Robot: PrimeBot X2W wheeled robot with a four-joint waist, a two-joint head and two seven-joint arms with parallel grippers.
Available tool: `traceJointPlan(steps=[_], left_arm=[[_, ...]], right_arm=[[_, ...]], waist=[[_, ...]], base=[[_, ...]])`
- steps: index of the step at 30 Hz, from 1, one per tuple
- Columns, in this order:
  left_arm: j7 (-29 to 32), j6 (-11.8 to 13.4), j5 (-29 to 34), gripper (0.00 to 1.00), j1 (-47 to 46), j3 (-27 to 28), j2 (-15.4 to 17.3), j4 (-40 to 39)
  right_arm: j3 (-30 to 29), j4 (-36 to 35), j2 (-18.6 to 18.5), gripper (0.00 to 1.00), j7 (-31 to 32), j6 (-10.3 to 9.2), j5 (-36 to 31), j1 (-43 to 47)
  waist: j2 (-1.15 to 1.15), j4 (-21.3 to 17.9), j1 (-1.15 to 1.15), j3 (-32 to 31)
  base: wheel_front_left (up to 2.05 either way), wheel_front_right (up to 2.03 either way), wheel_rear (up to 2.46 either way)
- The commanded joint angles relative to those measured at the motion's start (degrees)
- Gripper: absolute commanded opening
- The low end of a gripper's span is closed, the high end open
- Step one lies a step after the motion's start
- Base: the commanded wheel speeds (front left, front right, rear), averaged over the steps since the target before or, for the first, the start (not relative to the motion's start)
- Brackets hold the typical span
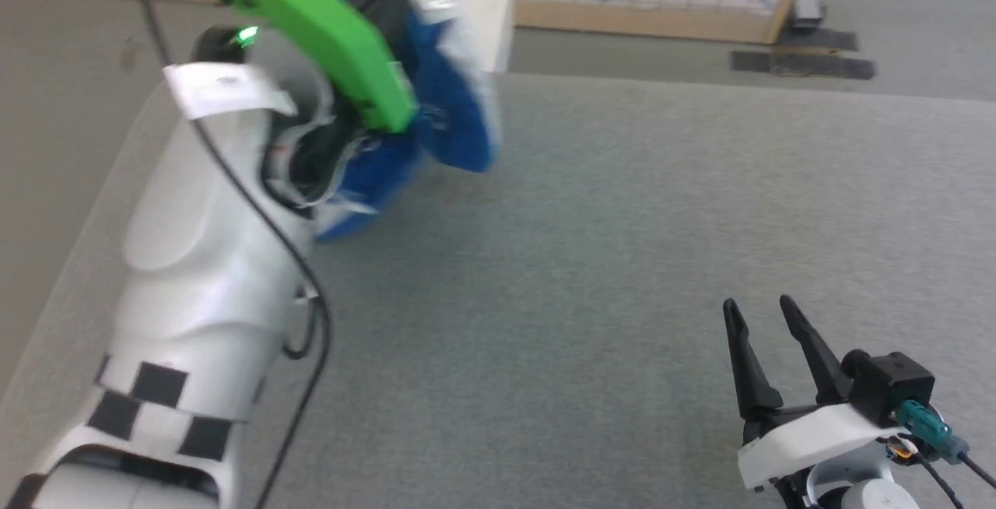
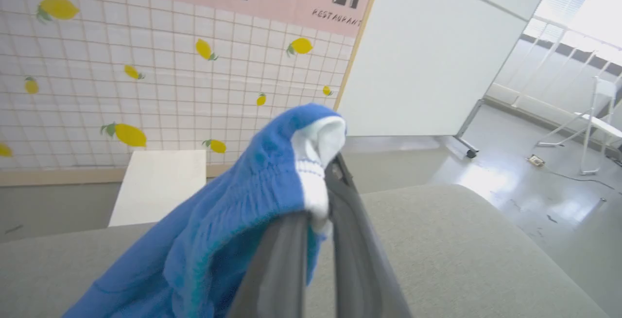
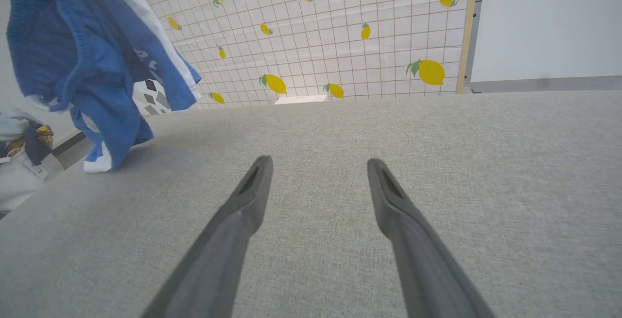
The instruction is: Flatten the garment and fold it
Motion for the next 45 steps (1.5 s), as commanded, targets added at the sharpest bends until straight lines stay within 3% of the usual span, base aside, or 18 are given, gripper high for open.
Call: traceJointPlan(steps=[1,6,11,18,19,20,21,26,30,32,36,39,45], left_arm=[[0.8,-0.4,-1.2,0.00,-1.0,-1.8,-1.3,-1.7],[6.2,-0.4,-5.4,0.00,3.9,-8.2,-2.4,-5.8],[14.2,-0.3,-6.1,0.00,15.9,-17.4,1.0,-5.1],[17.8,2.9,-9.7,0.00,29.4,-19.3,3.8,-0.6],[17.1,3.4,-10.8,0.10,30.6,-18.3,3.7,-0.8],[16.5,3.7,-11.8,0.82,31.3,-17.3,3.5,-1.1],[15.3,4.1,-13.2,1.00,31.9,-15.7,3.4,-1.8],[9.3,6.0,-17.8,1.00,33.9,-7.6,4.6,-7.3],[3.6,9.6,-17.8,1.00,38.1,-1.9,7.9,-11.9],[-0.5,11.6,-16.6,1.00,41.3,0.4,9.4,-13.5],[-13.9,14.8,-6.3,1.00,47.0,1.4,12.8,-14.8],[-25.8,15.7,-1.0,1.00,51.0,1.8,11.3,-15.4],[-29.2,16.3,7.5,1.00,54.6,4.7,7.2,-18.9]], right_arm=[[-0.2,0.4,0.0,1.00,-0.7,-0.08,0.4,0.7],[-1.4,1.4,0.0,1.00,-1.5,-0.08,0.5,1.0],[-2.4,1.6,0.0,1.00,-1.9,-0.08,0.4,1.6],[-3.0,1.7,0.0,1.00,-2.4,-0.08,0.7,1.8],[-3.1,1.8,0.0,1.00,-2.5,-0.08,0.7,1.9],[-3.1,1.9,0.0,1.00,-2.6,-0.08,0.8,2.0],[-3.1,2.2,0.0,1.00,-2.6,-0.08,0.9,2.1],[-3.4,3.0,0.0,1.00,-2.9,-0.08,1.4,1.9],[-3.3,3.5,0.0,1.00,-3.0,-0.08,1.5,1.5],[-3.3,3.6,0.0,1.00,-2.9,-0.08,1.4,1.4],[-4.5,3.8,0.0,1.00,-2.3,-0.08,1.1,1.7],[-6.6,4.7,0.0,1.00,-0.2,-0.08,1.7,2.1],[-11.8,8.4,0.0,1.00,11.7,-0.08,0.1,-3.1]], waist=[[0.00,-5.0,0.00,-3.5],[0.00,-8.0,0.00,-3.9],[0.00,-9.6,0.00,-3.0],[0.00,-9.3,0.00,-1.9],[0.00,-8.9,0.00,-1.9],[0.00,-8.5,0.00,-2.0],[0.00,-8.1,0.00,-2.2],[0.00,-6.6,0.00,-3.8],[0.00,-6.4,0.00,-5.0],[0.00,-6.5,0.00,-5.4],[0.00,-6.7,0.00,-6.0],[0.00,-6.4,0.00,-5.9],[0.00,-5.3,0.00,-4.0]], base=[[0.00,0.00,0.00],[0.00,0.00,0.00],[0.00,0.00,0.00],[0.00,0.00,0.00],[0.00,0.00,0.00],[0.00,0.00,0.00],[0.00,0.00,0.00],[0.00,0.00,0.00],[0.00,0.00,0.00],[0.00,0.00,0.00],[0.00,0.00,0.00],[0.00,0.00,0.00],[0.00,0.00,0.00]])
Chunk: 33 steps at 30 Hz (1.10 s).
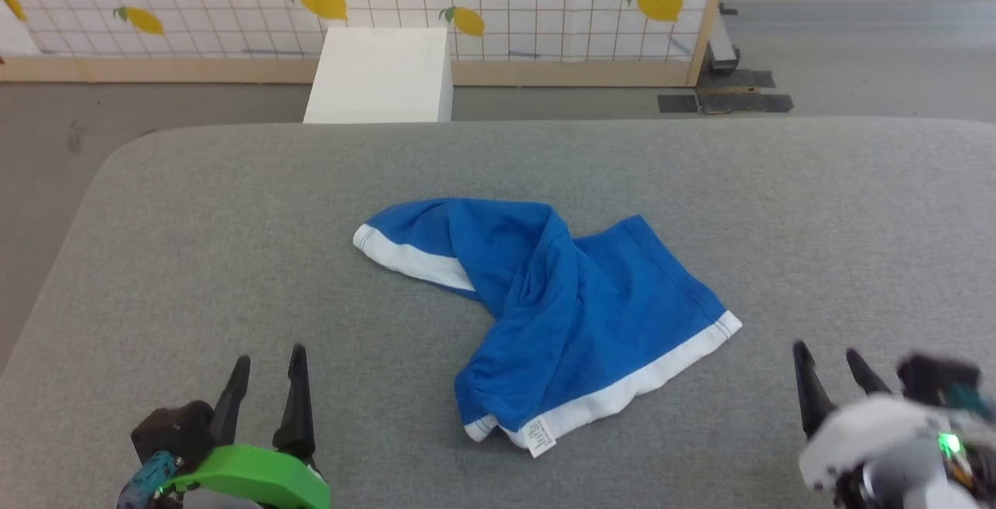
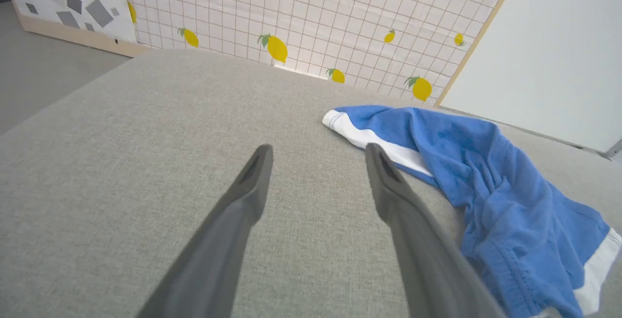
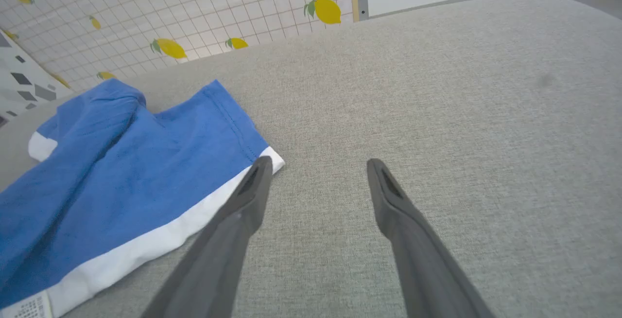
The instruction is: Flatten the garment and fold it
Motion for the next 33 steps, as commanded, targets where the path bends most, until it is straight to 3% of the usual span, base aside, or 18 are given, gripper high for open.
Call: traceJointPlan(steps=[1,9,13,18,19,21,26,28,30,33], left_arm=[[-0.4,-0.2,2.2,1.00,0.7,1.2,-0.8,-1.4],[-0.4,-3.9,7.7,1.00,-0.6,5.0,-4.4,-2.1],[-0.4,-5.7,9.1,1.00,-2.2,5.5,-5.5,-1.7],[-0.4,-7.3,10.1,1.00,-3.0,6.2,-6.7,-1.0],[-0.4,-7.6,10.2,1.00,-3.1,6.5,-6.9,-0.8],[-0.4,-7.9,10.6,1.00,-3.1,6.8,-7.2,-0.5],[-0.1,-9.4,10.7,1.00,-3.3,6.2,-7.5,0.3],[2.9,-10.4,9.1,1.00,-3.3,5.0,-8.1,-0.6],[9.4,-11.5,6.8,1.00,-3.4,2.7,-8.5,-2.1],[25.0,-12.1,3.2,1.00,-3.0,-2.4,-8.1,-4.7]], right_arm=[[-0.1,0.7,0.1,1.00,4.0,-0.08,-2.3,-3.9],[2.7,6.9,0.1,1.00,32.3,-0.08,-15.3,-20.3],[3.2,9.6,0.1,1.00,40.5,-0.08,-19.3,-23.5],[5.2,11.3,0.1,0.99,45.9,-0.08,-19.1,-23.0],[5.3,11.1,0.1,0.50,46.1,-0.08,-18.7,-22.8],[5.9,10.4,0.1,0.00,45.1,-0.08,-18.3,-22.5],[5.5,9.2,0.1,0.00,41.8,-0.08,-17.2,-22.0],[5.2,8.8,0.1,0.00,41.2,-0.08,-16.8,-21.8],[5.0,8.0,0.1,0.00,40.8,-0.08,-16.4,-21.5],[4.9,7.0,0.1,0.00,40.8,-0.08,-15.9,-20.8]], waist=[[0.00,0.6,0.00,1.4],[0.00,2.3,0.00,6.6],[0.00,4.1,0.00,8.5],[0.00,5.2,0.00,9.8],[0.00,5.2,0.00,9.9],[0.00,5.2,0.00,9.8],[0.00,4.4,0.00,8.3],[0.00,4.2,0.00,7.4],[0.00,4.0,0.00,6.5],[0.00,3.8,0.00,5.5]], base=[[0.00,0.00,0.00],[0.00,0.00,0.00],[0.00,0.00,0.00],[0.00,0.00,0.00],[0.00,0.00,0.00],[0.00,0.00,0.00],[0.00,0.00,0.00],[0.00,0.00,0.00],[0.00,0.00,0.00],[0.00,0.00,0.00]])
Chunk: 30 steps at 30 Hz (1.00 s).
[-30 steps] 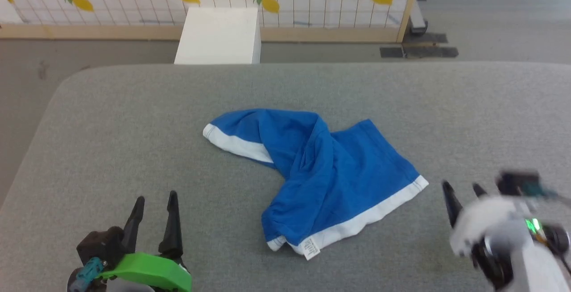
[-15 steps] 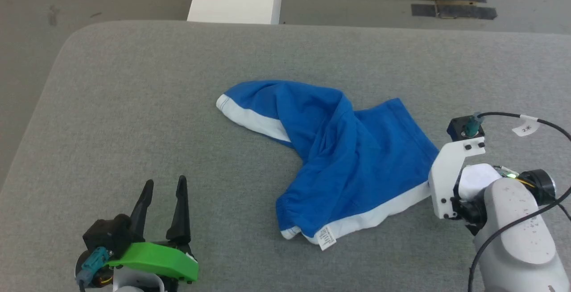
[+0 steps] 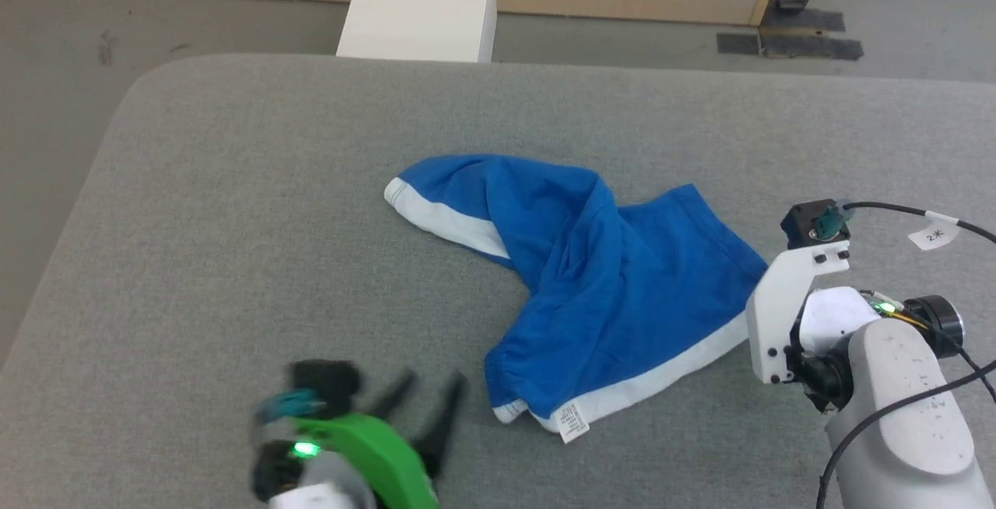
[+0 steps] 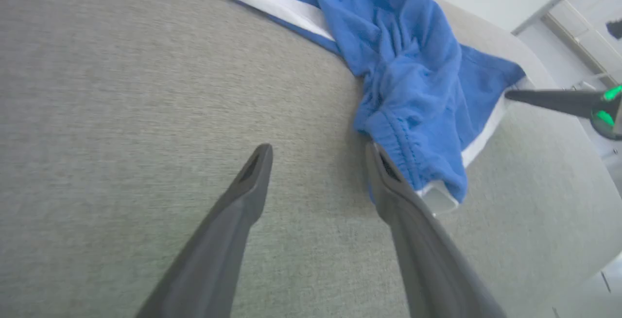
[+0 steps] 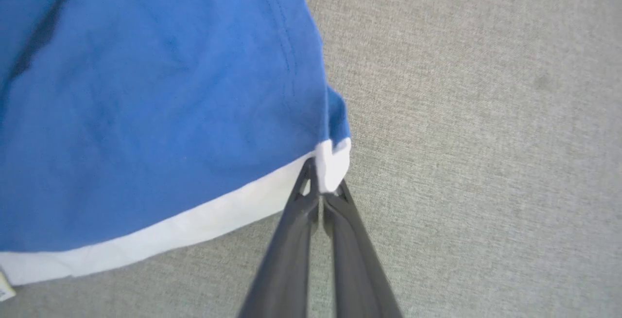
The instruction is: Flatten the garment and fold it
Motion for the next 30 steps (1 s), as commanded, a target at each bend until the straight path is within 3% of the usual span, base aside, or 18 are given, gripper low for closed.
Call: traceJointPlan(steps=[1,4,13,14,15,23,30], left_arm=[[13.0,-1.4,-0.9,1.00,-2.2,-6.2,1.7,-3.7],[17.1,-1.9,-0.2,1.00,-4.2,-8.7,2.3,-4.8],[18.6,-2.3,0.9,0.98,-8.3,-11.4,0.8,4.2],[18.0,-2.5,0.5,0.70,-8.4,-11.3,0.5,4.5],[17.0,-2.6,0.2,0.00,-8.6,-11.0,0.2,4.5],[14.1,-3.4,-2.4,0.00,-8.8,-9.0,1.8,1.5],[15.9,-3.6,-7.7,0.00,-14.5,-2.1,5.0,-7.2]], right_arm=[[-0.2,-1.2,0.0,0.00,-0.1,-0.08,0.9,1.4],[0.1,-1.7,0.0,0.00,0.0,-0.08,1.5,2.0],[1.2,-2.5,0.0,0.00,-0.3,-0.08,2.8,2.5],[1.1,-2.6,0.0,0.00,-0.4,-0.08,2.8,2.5],[1.0,-2.7,0.0,0.00,-0.5,-0.08,2.9,2.4],[0.8,-3.7,0.0,0.00,-1.4,-0.08,4.4,2.5],[-2.3,-10.0,0.0,0.00,-0.4,-0.08,18.8,-1.6]], waist=[[0.00,-0.4,0.00,-1.0],[0.00,-0.7,0.00,-0.7],[0.00,-2.8,0.00,0.4],[0.00,-2.9,0.00,0.4],[0.00,-3.0,0.00,0.5],[0.00,-3.2,0.00,-0.8],[0.00,-2.7,0.00,-3.7]], base=[[0.00,0.00,0.00],[0.00,0.00,0.00],[0.00,0.00,0.00],[0.00,0.00,0.00],[0.00,0.00,0.00],[0.00,0.00,0.00],[0.00,0.00,0.00]])
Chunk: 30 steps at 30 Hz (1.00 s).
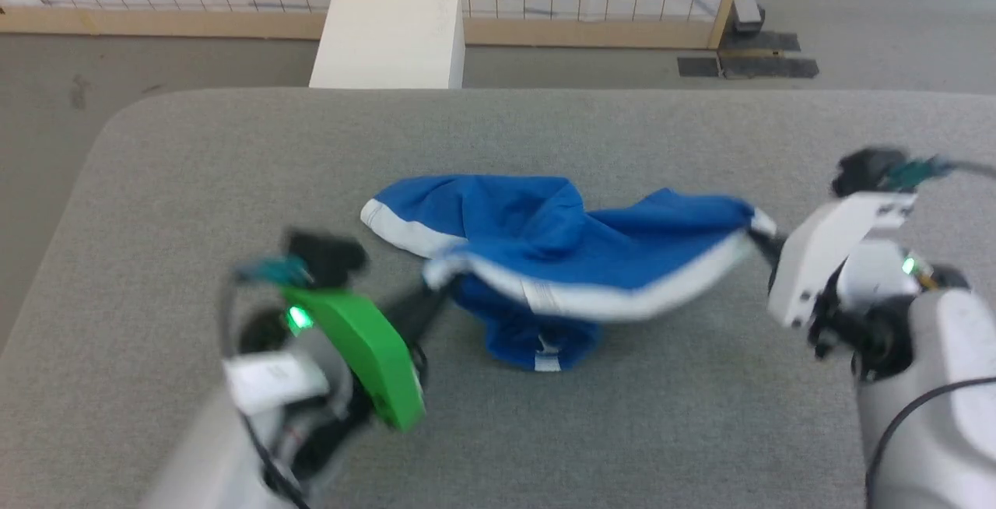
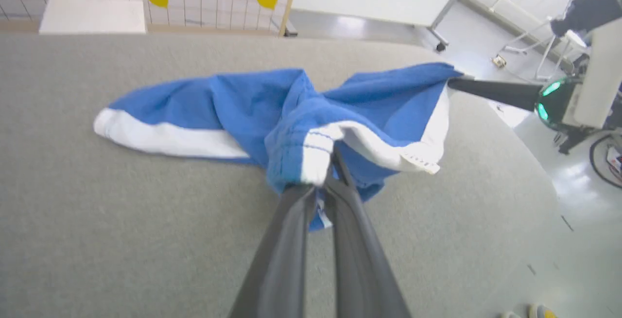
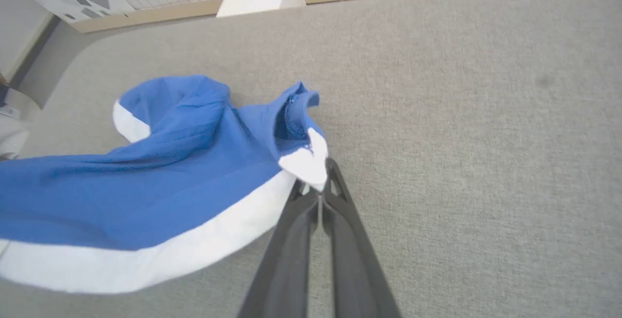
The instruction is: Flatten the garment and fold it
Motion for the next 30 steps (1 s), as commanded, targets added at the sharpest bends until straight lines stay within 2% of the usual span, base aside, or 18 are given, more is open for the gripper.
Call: traceJointPlan(steps=[1,6,13,17,21,28,30], left_arm=[[0.7,-0.3,-1.8,0.00,-4.0,1.9,0.7,-1.4],[4.4,-0.4,-4.8,0.00,-15.7,6.8,3.5,-2.4],[9.0,0.6,-3.8,0.00,-31.7,10.2,7.6,2.7],[10.4,1.0,-1.2,0.00,-37.0,10.2,10.0,6.6],[11.6,0.4,2.6,0.00,-43.0,8.6,13.2,10.9],[8.0,-0.5,7.4,0.00,-54.4,7.4,15.9,18.6],[5.3,-0.3,8.3,0.00,-57.6,7.8,15.5,20.5]], right_arm=[[-0.8,-1.9,0.0,0.00,0.7,-0.08,2.8,-2.7],[-3.9,-8.5,0.0,0.00,5.2,-0.08,10.0,-10.1],[-11.5,-12.9,0.0,0.00,10.4,-0.08,20.3,-21.9],[-13.2,-11.0,0.0,0.00,10.2,-0.08,21.0,-26.8],[-14.9,-6.8,0.0,0.00,8.0,-0.08,19.4,-33.8],[-14.0,5.0,0.0,0.00,-1.4,-0.08,14.3,-47.8],[-13.4,8.0,0.0,0.00,-5.2,-0.08,12.5,-51.6]], waist=[[0.00,0.2,0.00,-1.4],[0.00,-0.6,0.00,-3.8],[0.00,-2.1,0.00,-4.7],[0.00,-3.1,0.00,-2.4],[0.00,-4.3,0.00,3.3],[0.00,-7.2,0.00,13.9],[0.00,-7.7,0.00,16.1]], base=[[0.00,0.00,0.00],[0.00,0.00,0.00],[0.00,0.00,0.00],[0.00,0.00,0.00],[0.00,0.00,0.00],[0.00,0.00,0.00],[0.00,0.00,0.00]])
